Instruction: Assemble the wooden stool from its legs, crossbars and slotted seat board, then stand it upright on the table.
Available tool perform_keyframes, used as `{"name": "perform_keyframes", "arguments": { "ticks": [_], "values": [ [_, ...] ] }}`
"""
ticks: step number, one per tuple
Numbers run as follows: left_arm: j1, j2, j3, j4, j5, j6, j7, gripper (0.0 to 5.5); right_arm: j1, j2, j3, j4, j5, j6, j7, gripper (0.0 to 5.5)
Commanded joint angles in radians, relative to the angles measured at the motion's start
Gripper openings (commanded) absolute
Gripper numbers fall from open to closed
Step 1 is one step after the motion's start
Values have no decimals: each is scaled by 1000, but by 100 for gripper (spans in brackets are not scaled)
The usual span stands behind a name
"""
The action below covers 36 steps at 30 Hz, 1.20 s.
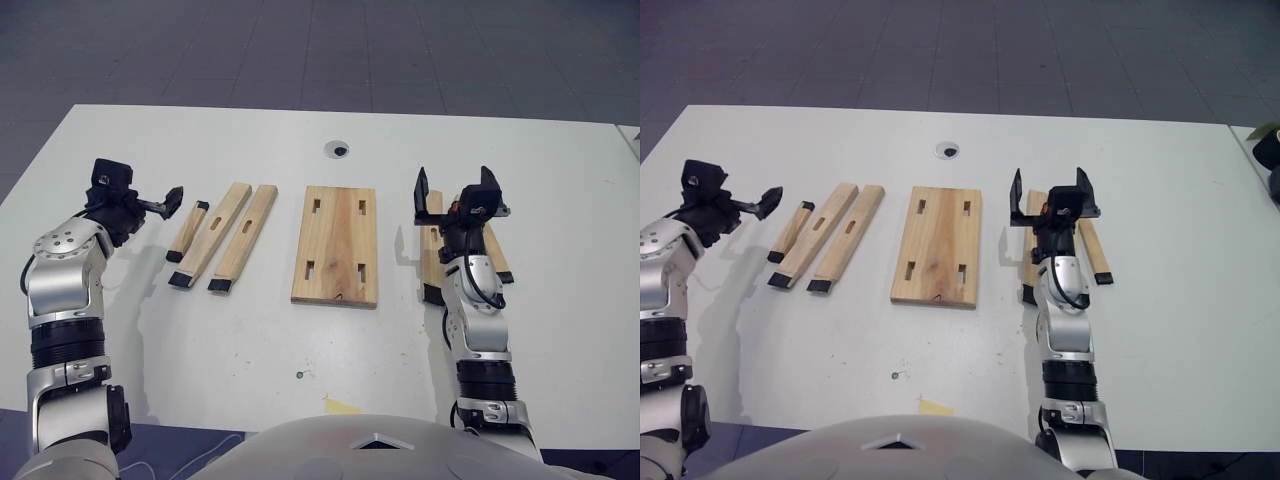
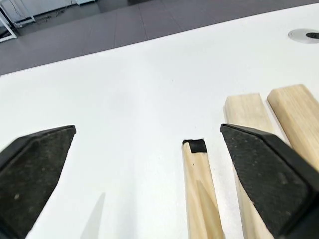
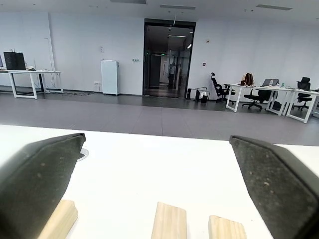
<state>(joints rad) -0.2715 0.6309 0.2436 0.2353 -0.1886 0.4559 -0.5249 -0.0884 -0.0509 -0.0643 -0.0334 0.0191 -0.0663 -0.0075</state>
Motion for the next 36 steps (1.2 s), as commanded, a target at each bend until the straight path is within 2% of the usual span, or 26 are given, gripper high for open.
{"name": "perform_keyframes", "arguments": {
  "ticks": [1, 8, 11, 16, 32, 36],
  "values": [
    [0, 19, -59, 60, 25, 15, -47, 539, 15, 5, 5, -18, -8, 12, -6, 540],
    [-17, 41, -118, 140, 79, -44, -70, 539, 21, 8, 6, -17, -13, 17, -17, 540],
    [-24, 45, -121, 164, 87, -56, -74, 504, 23, 11, 6, -17, -15, 16, -21, 540],
    [-33, 59, -134, 196, 95, -67, -117, 413, 26, 15, 7, -19, -17, 16, -26, 540],
    [-17, 173, -336, 323, 186, -78, -384, 132, 27, 16, -1, -25, -41, 9, -58, 540],
    [-20, 188, -366, 333, 202, -113, -412, 132, 26, 20, -4, -26, -40, 13, -62, 540]
  ]
}}
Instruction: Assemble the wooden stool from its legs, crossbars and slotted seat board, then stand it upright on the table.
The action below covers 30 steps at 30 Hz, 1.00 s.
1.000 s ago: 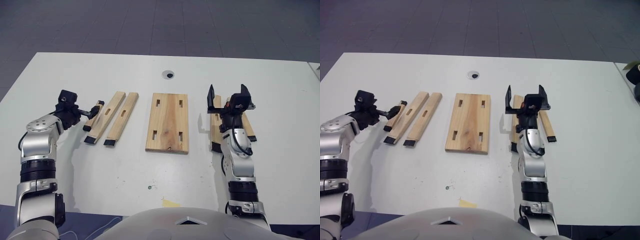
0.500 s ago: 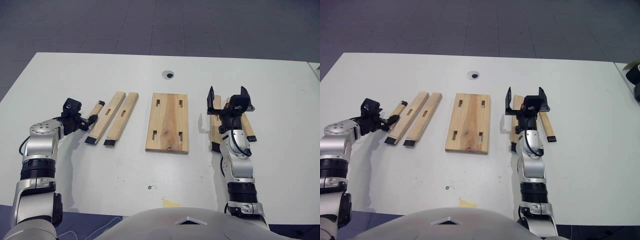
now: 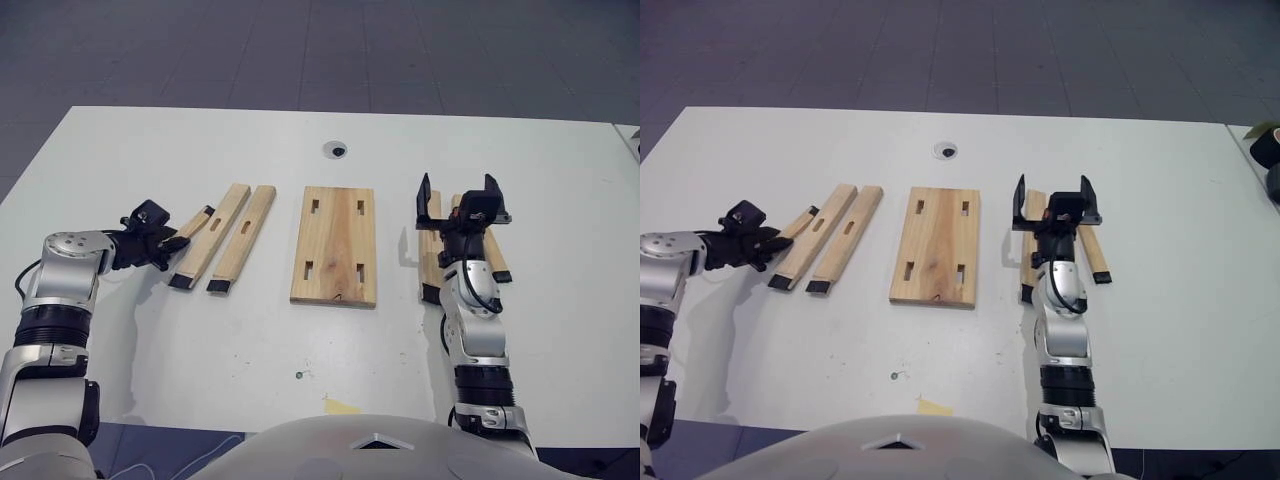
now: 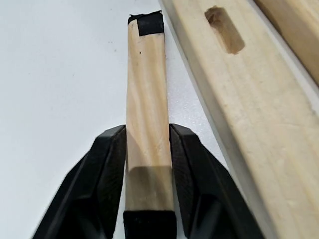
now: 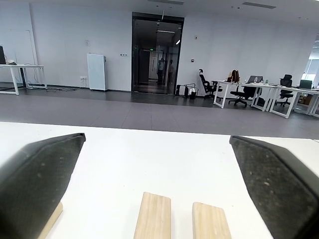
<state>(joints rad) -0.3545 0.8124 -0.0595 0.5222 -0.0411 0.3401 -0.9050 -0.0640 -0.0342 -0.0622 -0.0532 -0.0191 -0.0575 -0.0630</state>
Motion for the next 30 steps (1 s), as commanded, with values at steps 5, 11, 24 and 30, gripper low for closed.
{"name": "perform_keyframes", "arguments": {
  "ticks": [5, 11, 24, 30],
  "values": [
    [-29, -25, 49, 36, 22, -90, 143, 132, -13, -4, -9, -10, 13, 15, 7, 540],
    [-134, -144, 210, -214, 24, -212, 550, 131, -77, -33, -81, -47, 118, 93, 44, 540],
    [-98, -399, 7, -647, -129, -224, 411, 131, -174, -75, -94, -254, 858, 565, 407, 540],
    [-34, -410, -87, -777, -106, -213, 357, 131, -101, -9, -72, -294, 963, 654, 338, 540]
  ]
}}
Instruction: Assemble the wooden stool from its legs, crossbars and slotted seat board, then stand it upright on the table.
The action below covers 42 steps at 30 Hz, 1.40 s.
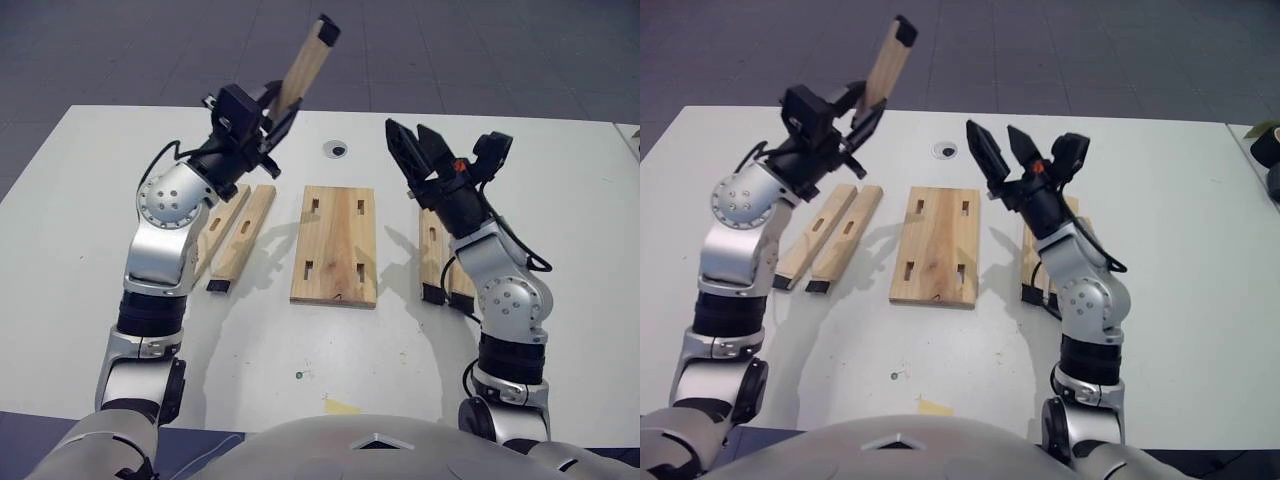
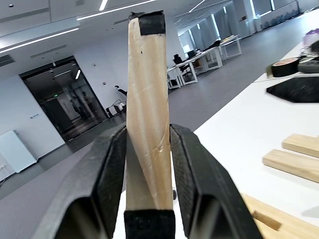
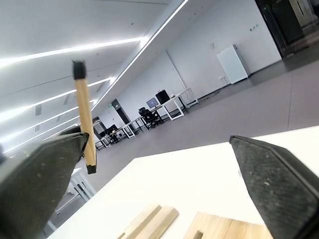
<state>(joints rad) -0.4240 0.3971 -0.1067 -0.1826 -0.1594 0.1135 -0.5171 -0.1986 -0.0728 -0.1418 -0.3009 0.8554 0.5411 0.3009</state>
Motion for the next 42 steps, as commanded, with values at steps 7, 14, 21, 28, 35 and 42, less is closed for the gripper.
{"name": "perform_keyframes", "arguments": {
  "ticks": [7, 14, 21, 28, 35, 42],
  "values": [
    [64, 7, -104, -118, 45, 24, -59, 131, 7, 52, 16, -61, 149, 77, -46, 540],
    [83, 3, -124, -125, 50, 34, -72, 131, -12, 57, 14, -67, 237, 98, -63, 429],
    [95, 1, -141, -140, 32, 60, -97, 131, -4, 61, 56, -66, 194, 73, -45, 312],
    [97, -12, -136, -156, 8, 94, -105, 131, 7, 68, 54, -58, 191, 49, -26, 206],
    [102, -29, -138, -159, 9, 103, -102, 131, 17, 73, 57, -54, 183, 27, -18, 73],
    [113, -35, -136, -162, 2, 117, -103, 131, 17, 74, 61, -46, 158, 9, -20, 41]
  ]
}}
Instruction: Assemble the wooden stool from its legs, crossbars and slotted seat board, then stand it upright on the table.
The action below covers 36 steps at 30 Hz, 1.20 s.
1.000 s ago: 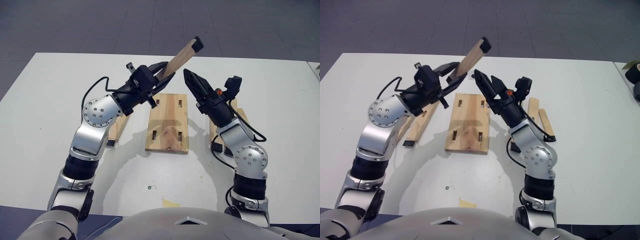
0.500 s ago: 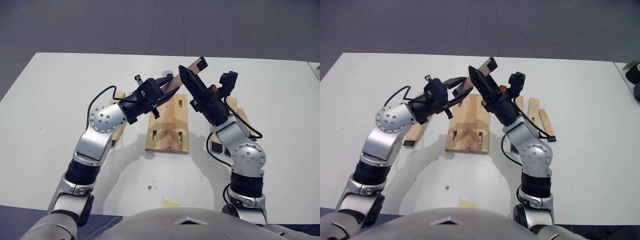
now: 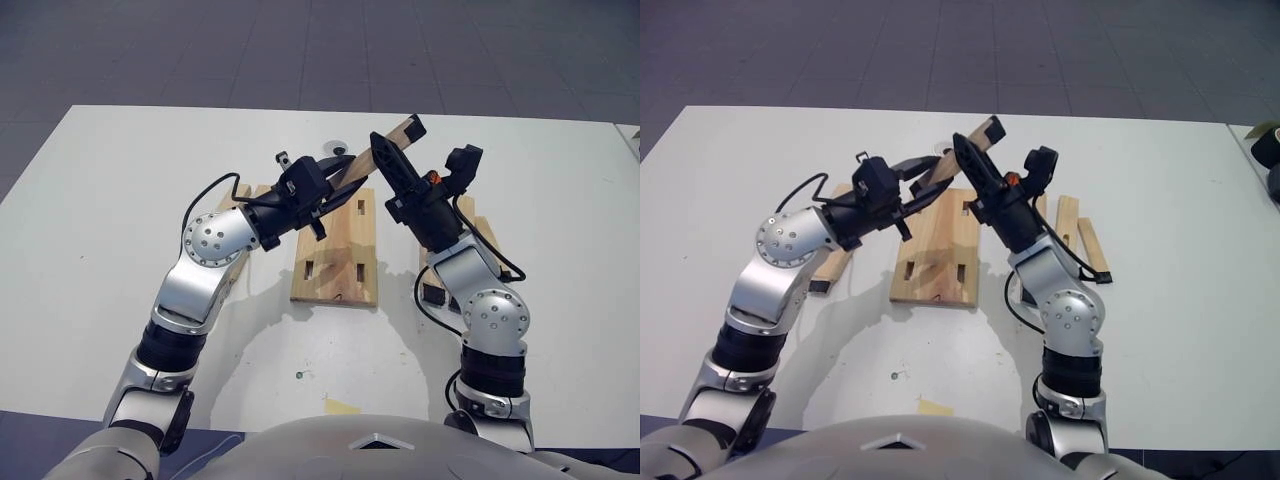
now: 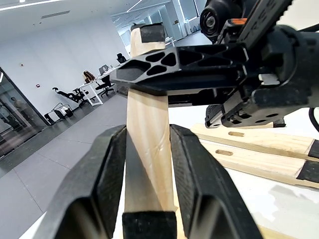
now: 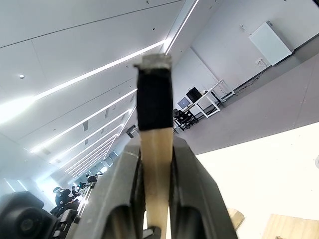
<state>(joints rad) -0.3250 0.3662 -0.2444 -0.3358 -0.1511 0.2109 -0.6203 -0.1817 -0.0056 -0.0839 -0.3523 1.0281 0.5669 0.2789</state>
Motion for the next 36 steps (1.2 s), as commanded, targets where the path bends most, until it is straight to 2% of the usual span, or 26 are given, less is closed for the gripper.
{"name": "perform_keyframes", "arguments": {
  "ticks": [1, 2, 3, 5, 7, 10, 14, 24, 32, 36],
  "values": [
    [14, -6, 2, -9, -9, 25, 1, 131, 0, 9, 1, 7, -19, -22, 0, 41],
    [15, -7, 7, -11, -16, 39, 3, 131, 0, 11, -3, 10, -29, -32, -5, 41],
    [13, -9, 17, -12, -30, 54, 3, 167, -1, 16, -12, 13, -43, -49, -17, 41],
    [1, -28, 61, -17, -73, 61, 18, 191, -16, 30, -58, 47, -110, -117, -86, 41],
    [-31, -72, 134, -30, -155, 95, 63, 227, -28, 36, -128, 112, -185, -197, -179, 41],
    [-106, -117, 282, -7, -295, 180, 154, 280, 28, -1, -211, 129, -233, -242, -222, 41],
    [-158, -113, 418, 121, -260, 205, 335, 355, 147, -44, -256, 88, -252, -210, -238, 41],
    [-85, -135, 354, 124, -177, 200, 402, 532, 219, -27, -241, 93, -315, -205, -277, 41],
    [-78, -139, 334, 130, -161, 193, 401, 540, 188, -22, -227, 120, -381, -233, -276, 41],
    [-78, -138, 325, 138, -141, 185, 399, 540, 192, -44, -180, 139, -462, -223, -271, 41]
  ]
}}
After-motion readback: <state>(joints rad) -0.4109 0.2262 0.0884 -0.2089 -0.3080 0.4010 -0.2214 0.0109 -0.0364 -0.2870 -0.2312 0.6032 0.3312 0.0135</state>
